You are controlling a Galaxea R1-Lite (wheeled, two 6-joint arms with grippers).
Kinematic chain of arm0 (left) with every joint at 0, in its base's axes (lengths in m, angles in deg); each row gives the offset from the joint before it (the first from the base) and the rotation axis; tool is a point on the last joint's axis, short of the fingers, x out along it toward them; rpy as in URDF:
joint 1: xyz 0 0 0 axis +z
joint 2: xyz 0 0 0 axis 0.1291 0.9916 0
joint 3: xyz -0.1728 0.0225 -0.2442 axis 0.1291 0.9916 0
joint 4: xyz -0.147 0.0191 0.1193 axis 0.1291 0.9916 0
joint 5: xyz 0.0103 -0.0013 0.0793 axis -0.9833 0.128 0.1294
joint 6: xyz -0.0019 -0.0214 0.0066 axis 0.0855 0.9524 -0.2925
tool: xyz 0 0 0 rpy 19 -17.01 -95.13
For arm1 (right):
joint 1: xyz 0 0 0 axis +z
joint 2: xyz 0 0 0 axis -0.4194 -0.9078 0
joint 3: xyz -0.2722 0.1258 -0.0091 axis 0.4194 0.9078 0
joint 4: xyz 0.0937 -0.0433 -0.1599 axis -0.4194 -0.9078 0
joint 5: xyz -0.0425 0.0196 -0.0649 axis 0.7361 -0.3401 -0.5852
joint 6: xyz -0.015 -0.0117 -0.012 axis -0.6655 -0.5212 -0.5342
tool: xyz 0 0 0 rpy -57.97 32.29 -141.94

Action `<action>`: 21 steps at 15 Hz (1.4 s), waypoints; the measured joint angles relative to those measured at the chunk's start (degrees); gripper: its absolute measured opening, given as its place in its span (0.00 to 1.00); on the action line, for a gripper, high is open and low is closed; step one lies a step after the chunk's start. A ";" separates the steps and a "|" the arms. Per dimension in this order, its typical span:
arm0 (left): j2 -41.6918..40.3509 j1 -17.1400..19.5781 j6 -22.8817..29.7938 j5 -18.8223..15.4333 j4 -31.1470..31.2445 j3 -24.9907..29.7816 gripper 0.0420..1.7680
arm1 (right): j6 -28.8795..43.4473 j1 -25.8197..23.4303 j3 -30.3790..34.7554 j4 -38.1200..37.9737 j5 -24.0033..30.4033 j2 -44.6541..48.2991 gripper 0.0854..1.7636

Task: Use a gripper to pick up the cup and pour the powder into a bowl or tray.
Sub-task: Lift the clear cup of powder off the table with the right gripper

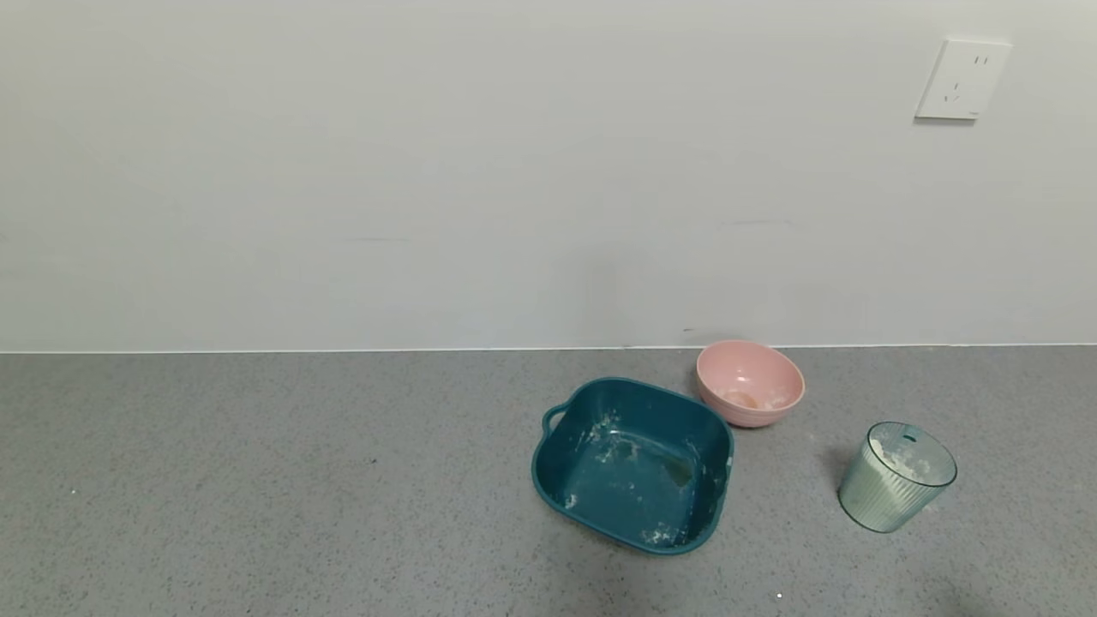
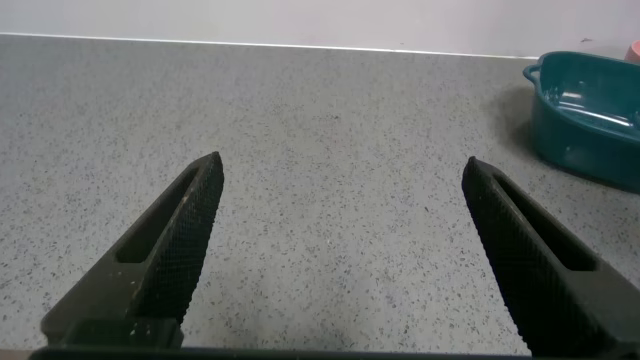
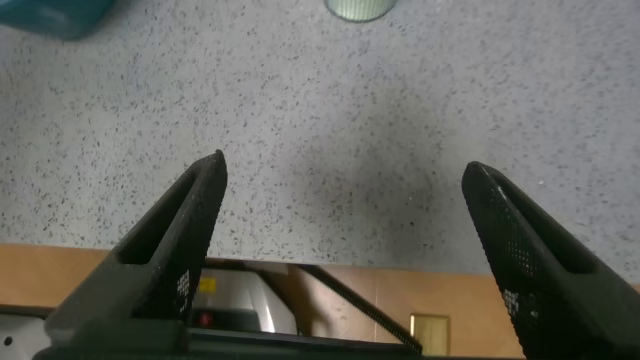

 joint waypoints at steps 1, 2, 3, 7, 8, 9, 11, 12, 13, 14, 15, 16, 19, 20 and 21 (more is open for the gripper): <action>0.00 0.00 -0.02 0.00 0.01 0.00 0.97 | 0.02 0.00 0.04 1.55 0.39 -2.40 0.97; 0.00 0.00 0.00 0.00 0.01 0.00 0.97 | -0.02 -0.02 0.22 2.51 0.61 -4.75 0.97; 0.00 0.00 0.00 0.00 0.01 0.00 0.97 | -0.09 -0.07 0.37 4.17 0.69 -7.08 0.97; 0.00 0.00 0.00 -0.02 0.00 0.00 0.97 | -0.37 -0.07 1.96 12.78 0.77 -16.71 0.97; 0.00 0.00 0.00 -0.02 0.00 0.00 0.97 | -0.55 -0.05 2.32 14.96 0.74 -19.33 0.97; 0.00 0.00 0.00 -0.02 0.01 0.00 0.97 | -0.63 -0.07 2.60 17.21 0.74 -21.65 0.97; 0.00 0.00 0.00 -0.02 0.01 0.00 0.97 | -0.72 -0.18 2.90 21.05 0.77 -25.92 0.97; 0.00 0.00 0.00 -0.02 0.01 0.00 0.97 | -0.74 -0.16 2.93 22.54 0.74 -27.76 0.97; 0.00 0.00 0.00 -0.02 0.01 0.00 0.97 | -0.78 -0.10 3.01 24.36 0.69 -29.53 0.97; 0.00 0.00 0.00 -0.02 0.00 0.00 0.97 | -0.83 -0.05 3.18 27.04 0.69 -31.62 0.97; 0.00 0.00 0.00 -0.02 0.00 0.00 0.97 | -0.85 -0.07 3.47 29.62 0.69 -33.30 0.97; 0.00 0.00 0.00 0.00 0.01 0.00 0.97 | -0.91 -0.11 4.04 32.73 0.68 -35.32 0.97; 0.00 0.00 0.00 -0.02 0.00 0.00 0.97 | -0.96 -0.11 6.56 43.61 0.68 -41.11 0.97; 0.00 0.00 0.00 0.00 0.00 0.00 0.97 | -0.99 -0.11 7.64 48.03 0.68 -43.28 0.97; 0.00 0.00 0.00 0.00 0.00 0.00 0.97 | -1.07 -0.11 8.72 51.79 0.69 -45.32 0.97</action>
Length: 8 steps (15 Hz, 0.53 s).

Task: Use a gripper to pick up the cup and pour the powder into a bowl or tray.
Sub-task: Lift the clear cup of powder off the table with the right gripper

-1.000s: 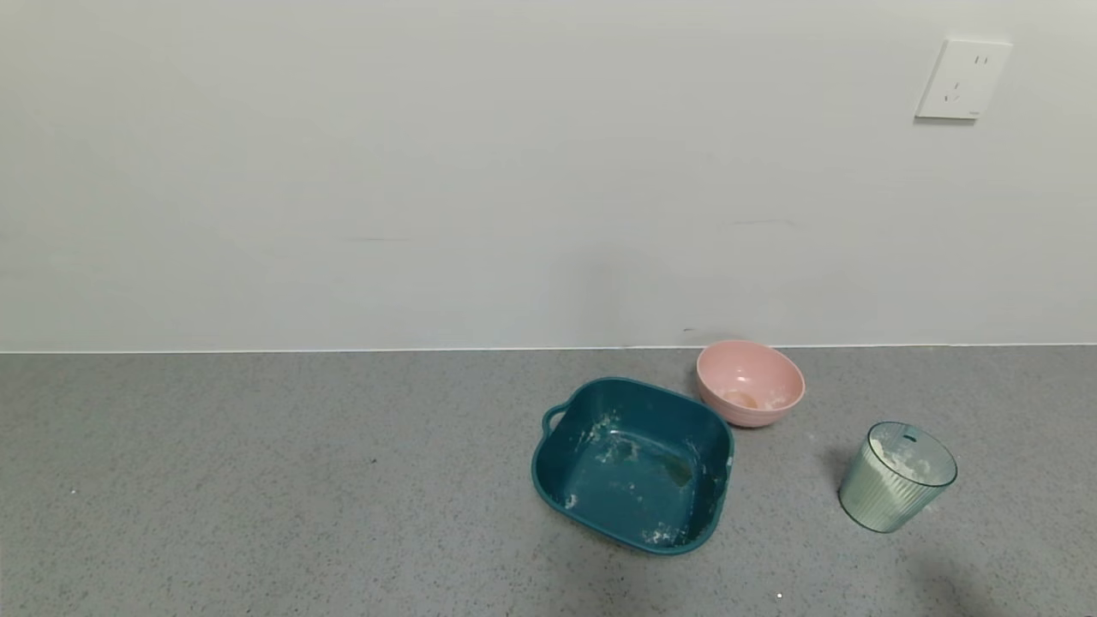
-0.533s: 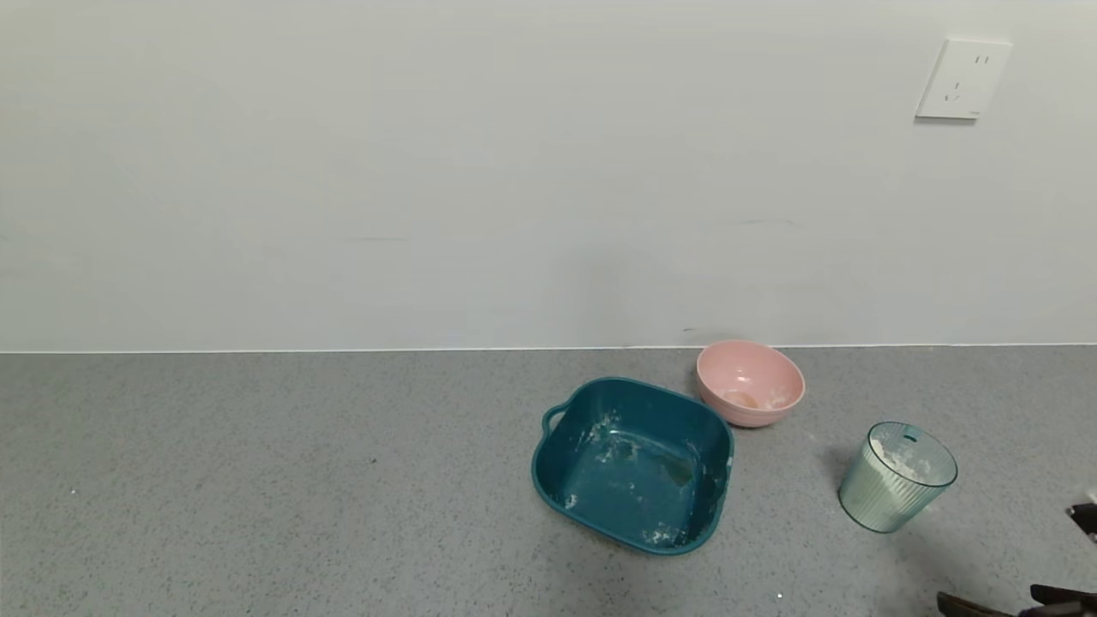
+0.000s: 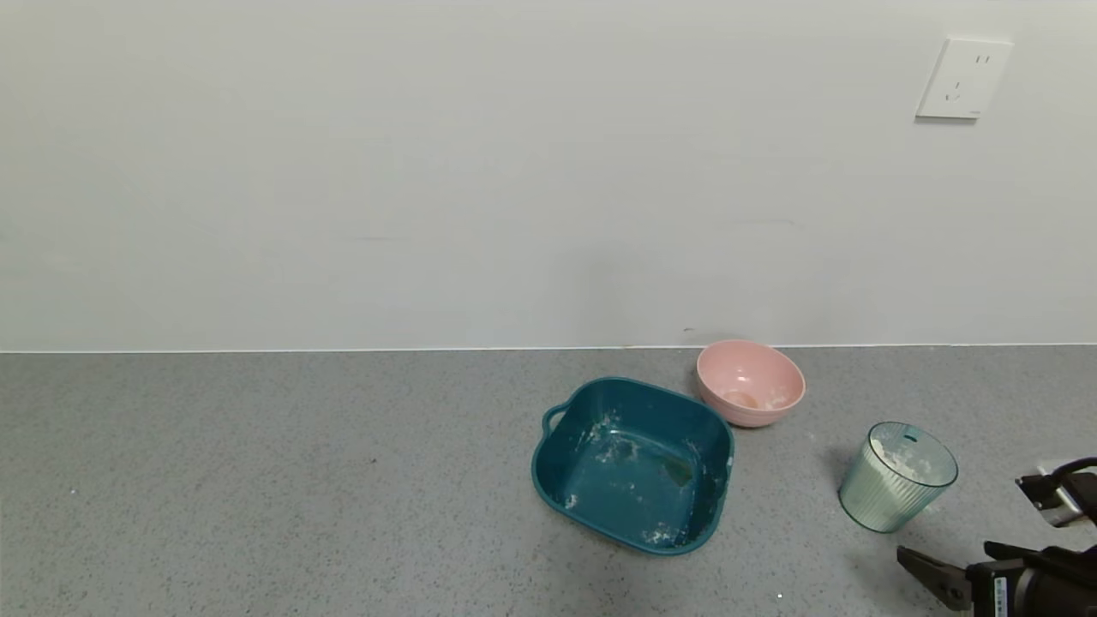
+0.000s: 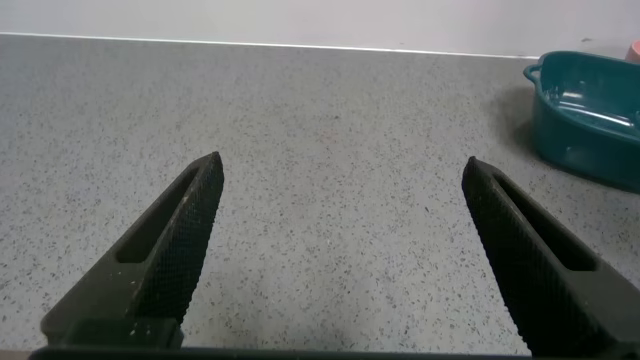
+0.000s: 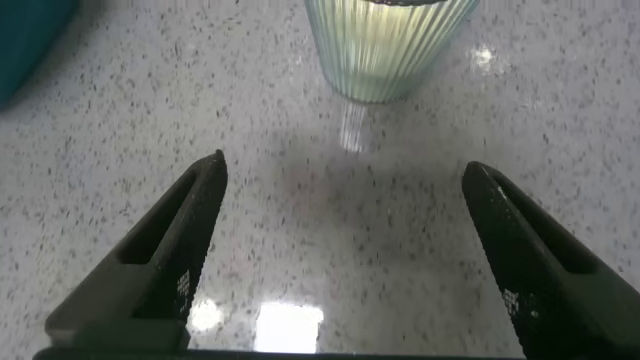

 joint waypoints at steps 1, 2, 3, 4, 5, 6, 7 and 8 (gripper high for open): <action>0.00 0.00 0.00 -0.02 0.00 0.00 0.97 | -0.02 0.04 0.99 3.63 0.07 -2.07 0.97; 0.00 0.00 0.00 0.00 0.01 0.00 0.97 | -0.06 0.04 1.95 6.95 0.13 -4.30 0.97; 0.00 0.00 0.00 -0.02 0.00 0.00 0.97 | -0.15 0.04 2.67 9.62 0.16 -6.31 0.97; 0.00 0.00 0.00 0.00 0.01 0.00 0.97 | -0.41 -0.07 3.25 11.87 0.10 -8.29 0.97; 0.00 0.00 0.00 -0.02 0.00 0.00 0.97 | -0.66 -0.35 3.67 14.25 0.05 -10.45 0.97; 0.00 0.00 0.00 0.00 0.01 0.00 0.97 | -0.87 -0.60 3.97 16.85 0.00 -12.48 0.97; 0.00 0.00 0.00 0.00 -0.02 0.00 0.97 | -1.13 -0.84 4.30 20.09 -0.01 -14.58 0.97; 0.00 0.00 0.00 -0.02 0.00 0.00 0.97 | -1.44 -1.11 4.66 24.04 0.02 -16.84 0.97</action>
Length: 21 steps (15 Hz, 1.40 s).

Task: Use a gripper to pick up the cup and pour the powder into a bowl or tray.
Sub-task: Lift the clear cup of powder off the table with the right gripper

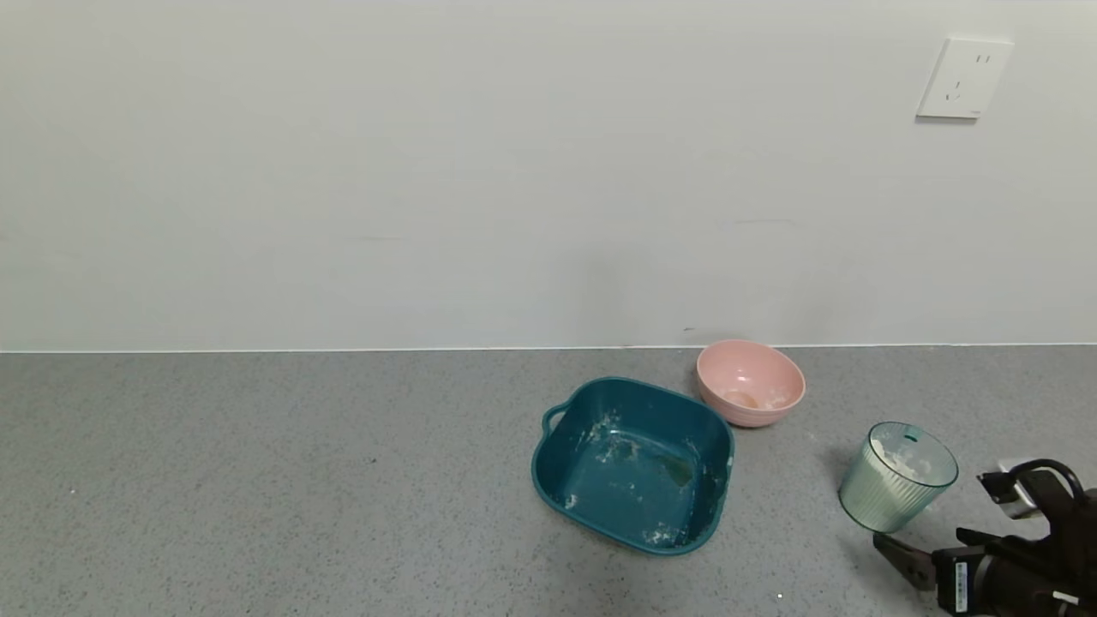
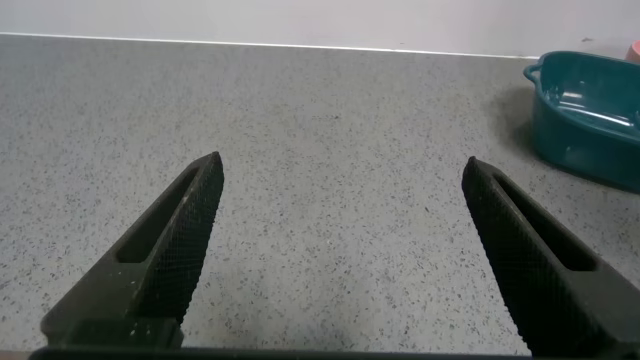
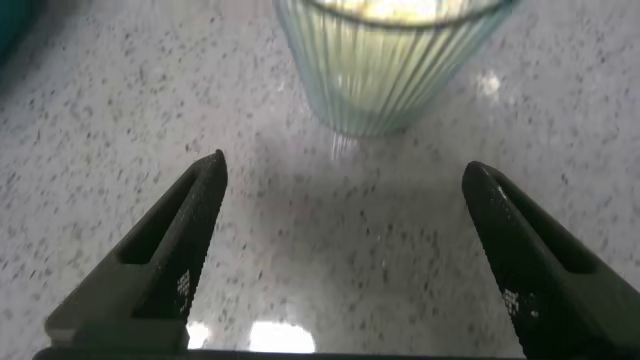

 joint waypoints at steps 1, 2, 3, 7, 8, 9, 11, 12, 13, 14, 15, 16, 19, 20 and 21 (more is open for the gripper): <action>0.00 0.00 0.00 0.02 0.00 0.00 0.97 | -0.28 -0.28 0.20 3.24 0.02 -2.02 0.97; 0.00 0.00 0.00 0.02 0.01 0.00 0.97 | -0.57 -0.56 0.33 5.81 0.02 -4.04 0.97; 0.00 0.00 0.00 0.00 0.00 0.00 0.97 | -0.68 -0.77 0.41 7.98 0.02 -5.74 0.97; 0.00 0.00 0.00 0.02 0.00 0.00 0.97 | -1.41 -1.51 0.50 15.85 -0.04 -11.56 0.97; 0.00 0.00 0.00 0.00 0.01 0.00 0.97 | -1.63 -1.74 0.52 17.83 -0.04 -12.98 0.97; 0.00 0.00 0.00 0.02 0.01 0.00 0.97 | -1.78 -1.93 0.50 20.18 -0.06 -14.59 0.97; 0.00 0.00 -0.02 0.02 0.00 0.00 0.97 | -2.24 -2.12 0.39 22.08 -0.20 -17.09 0.97; 0.00 0.00 0.00 0.02 0.00 0.00 0.97 | -2.28 -2.16 0.24 22.14 -0.23 -17.86 0.97; 0.00 0.00 0.00 0.02 0.00 0.00 0.97 | -2.30 -2.16 0.05 22.16 -0.23 -18.29 0.97; 0.00 0.00 0.00 0.02 0.00 0.00 0.97 | -2.28 -2.16 -0.11 22.16 -0.22 -18.55 0.97; 0.00 0.00 0.00 0.02 0.01 0.00 0.97 | -2.27 -1.96 -0.22 22.14 -0.23 -18.70 0.97; 0.00 0.00 0.00 0.02 -0.02 0.00 0.97 | -2.28 -1.73 -0.33 22.13 -0.22 -18.81 0.97; 0.00 0.00 0.00 0.00 0.00 0.00 0.97 | -2.28 -1.29 -1.85 22.10 -0.15 -18.94 0.97; 0.00 0.00 0.00 0.00 0.00 0.00 0.97 | -2.27 -1.29 -2.84 22.10 -0.06 -18.99 0.97; 0.00 0.00 -0.02 0.02 0.00 0.00 0.97 | -2.27 -1.35 -3.64 22.10 -0.04 -19.03 0.97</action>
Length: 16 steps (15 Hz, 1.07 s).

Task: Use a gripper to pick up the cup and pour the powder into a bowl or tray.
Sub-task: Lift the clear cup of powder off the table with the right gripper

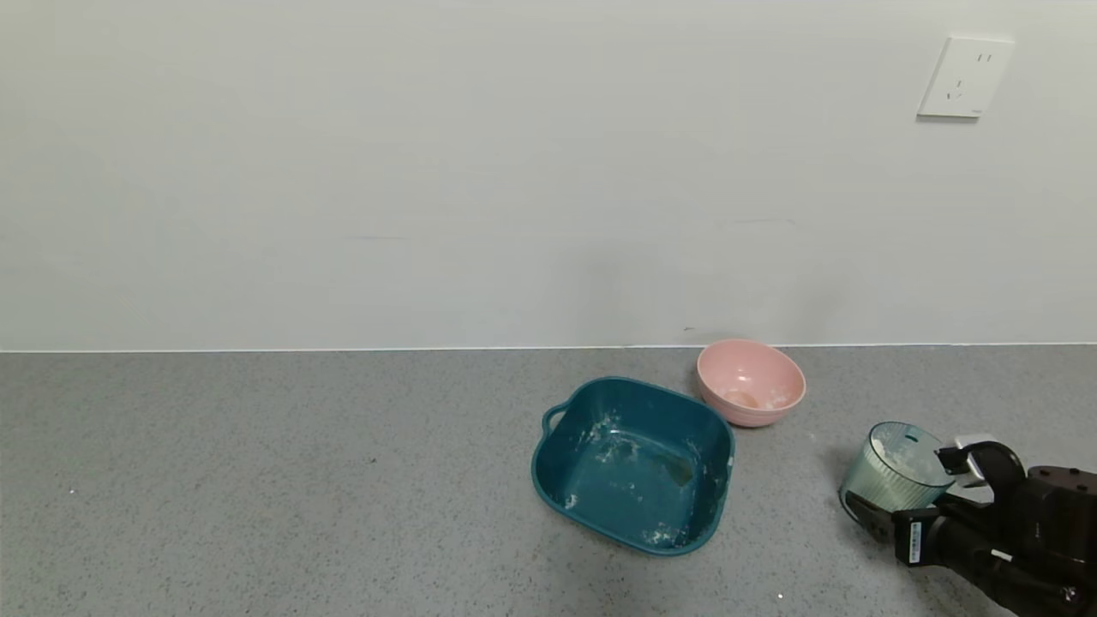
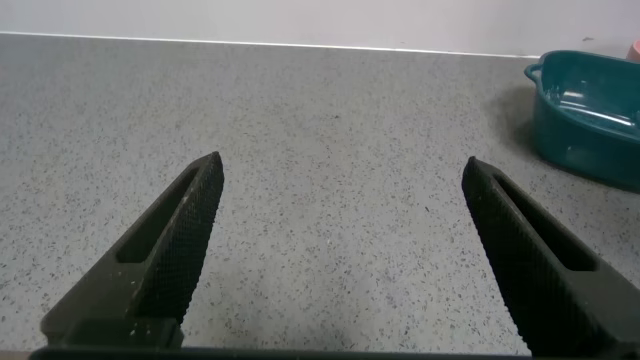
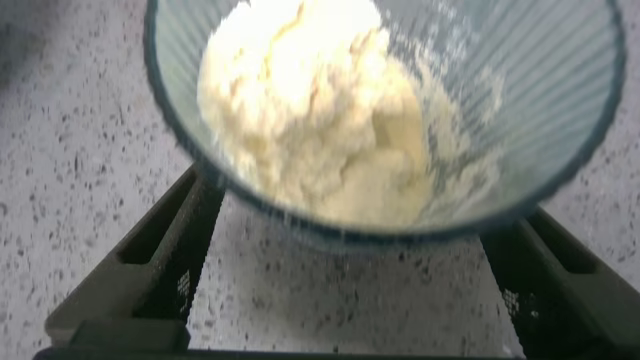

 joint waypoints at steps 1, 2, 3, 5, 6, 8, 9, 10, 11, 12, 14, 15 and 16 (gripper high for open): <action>0.00 0.00 0.02 -0.02 0.00 0.00 0.97 | 0.00 -0.05 -0.74 -0.02 0.06 -0.07 0.97; 0.00 0.00 0.02 -0.02 0.01 0.00 0.97 | 0.00 -0.11 -1.43 -0.02 0.09 -0.13 0.97; 0.00 0.00 0.02 -0.02 0.00 0.00 0.97 | 0.00 -0.20 -2.08 -0.05 0.09 -0.22 0.97; 0.00 0.00 0.00 -0.02 0.01 0.00 0.97 | 0.00 -0.44 -3.11 -0.05 0.12 -0.30 0.97; 0.00 0.00 0.00 -0.02 0.00 0.00 0.97 | 0.00 -0.48 -3.46 -0.05 0.12 -0.33 0.97; 0.00 0.00 0.02 0.00 0.00 0.00 0.97 | 0.00 -0.55 -3.80 -0.05 0.12 -0.40 0.97; 0.00 0.00 0.02 0.00 0.01 0.00 0.97 | 0.00 -0.61 -3.94 -0.05 0.11 -0.40 0.97; 0.00 0.00 0.02 -0.02 0.00 0.00 0.97 | 0.00 -0.61 -3.99 -0.05 0.09 -0.41 0.97; 0.00 0.00 0.02 0.00 0.00 0.00 0.97 | 0.02 -0.61 -4.01 -0.05 0.06 -0.41 0.91; 0.00 0.00 0.02 -0.02 0.00 0.00 0.97 | 0.00 -0.61 -4.02 -0.05 0.00 -0.46 0.80; 0.00 0.00 0.02 0.00 0.00 0.00 0.97 | 0.00 -0.63 -4.05 0.00 -0.13 -0.52 0.76; 0.00 0.00 0.02 0.00 0.00 0.00 0.97 | 0.00 -0.63 -4.02 0.00 -0.11 -0.52 0.76; 0.00 0.00 0.02 0.00 0.00 0.00 0.97 | 0.00 -0.63 -4.02 0.00 -0.11 -0.52 0.76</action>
